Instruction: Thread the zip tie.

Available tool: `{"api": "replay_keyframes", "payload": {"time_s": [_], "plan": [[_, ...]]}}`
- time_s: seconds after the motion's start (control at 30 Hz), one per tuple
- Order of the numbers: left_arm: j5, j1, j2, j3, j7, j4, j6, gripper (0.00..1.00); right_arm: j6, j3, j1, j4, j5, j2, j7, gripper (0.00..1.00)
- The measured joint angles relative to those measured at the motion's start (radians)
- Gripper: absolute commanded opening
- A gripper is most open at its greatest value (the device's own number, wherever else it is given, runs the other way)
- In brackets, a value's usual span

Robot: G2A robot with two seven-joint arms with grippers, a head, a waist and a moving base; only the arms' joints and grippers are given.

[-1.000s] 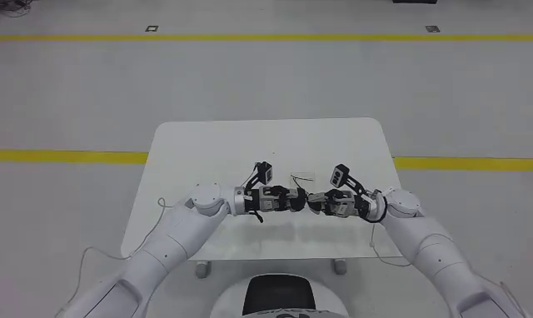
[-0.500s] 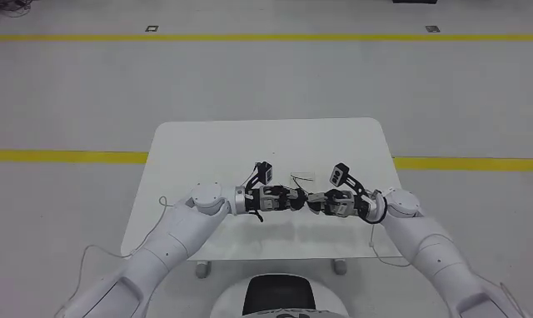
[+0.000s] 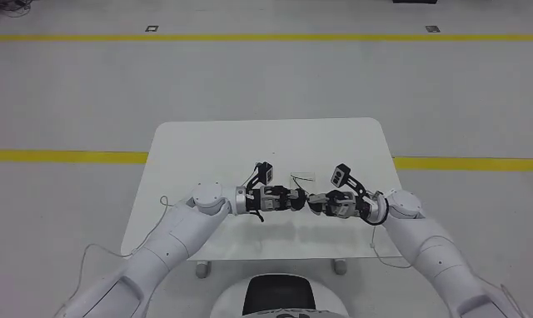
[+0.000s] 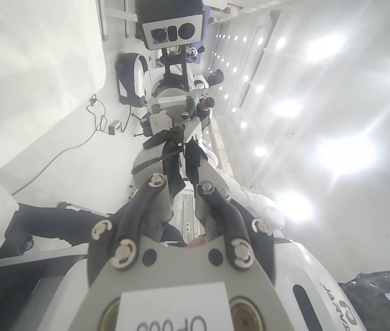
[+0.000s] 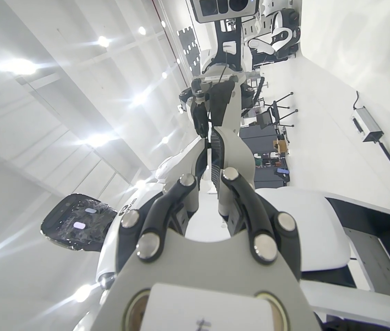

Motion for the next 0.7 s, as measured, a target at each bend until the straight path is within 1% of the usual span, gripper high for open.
{"api": "replay_keyframes", "payload": {"time_s": [0.2, 0.33, 0.6, 0.63, 0.67, 0.7], "plan": [[-0.002, -0.001, 0.000, 0.002, 0.002, 0.003, -0.002, 0.07, 0.002, 0.000, 0.003, 0.004, -0.005, -0.003, 0.005, 0.00], [-0.003, -0.002, -0.001, 0.004, 0.001, 0.005, -0.002, 0.00, 0.000, 0.001, 0.002, 0.005, -0.004, -0.004, 0.005, 0.00], [-0.002, -0.006, -0.001, 0.009, 0.000, 0.009, -0.004, 0.00, 0.002, 0.003, 0.001, 0.006, -0.003, -0.005, 0.005, 0.01], [-0.002, -0.006, -0.001, 0.009, 0.000, 0.010, -0.004, 0.00, 0.003, 0.004, 0.001, 0.007, -0.002, -0.005, 0.005, 0.32], [-0.001, -0.007, -0.001, 0.009, 0.000, 0.010, -0.006, 0.00, 0.004, 0.005, 0.000, 0.008, 0.000, -0.005, 0.005, 1.00], [0.002, -0.007, -0.001, 0.009, 0.003, 0.011, -0.010, 0.00, 0.006, 0.006, 0.000, 0.010, 0.004, -0.005, 0.005, 1.00]]}}
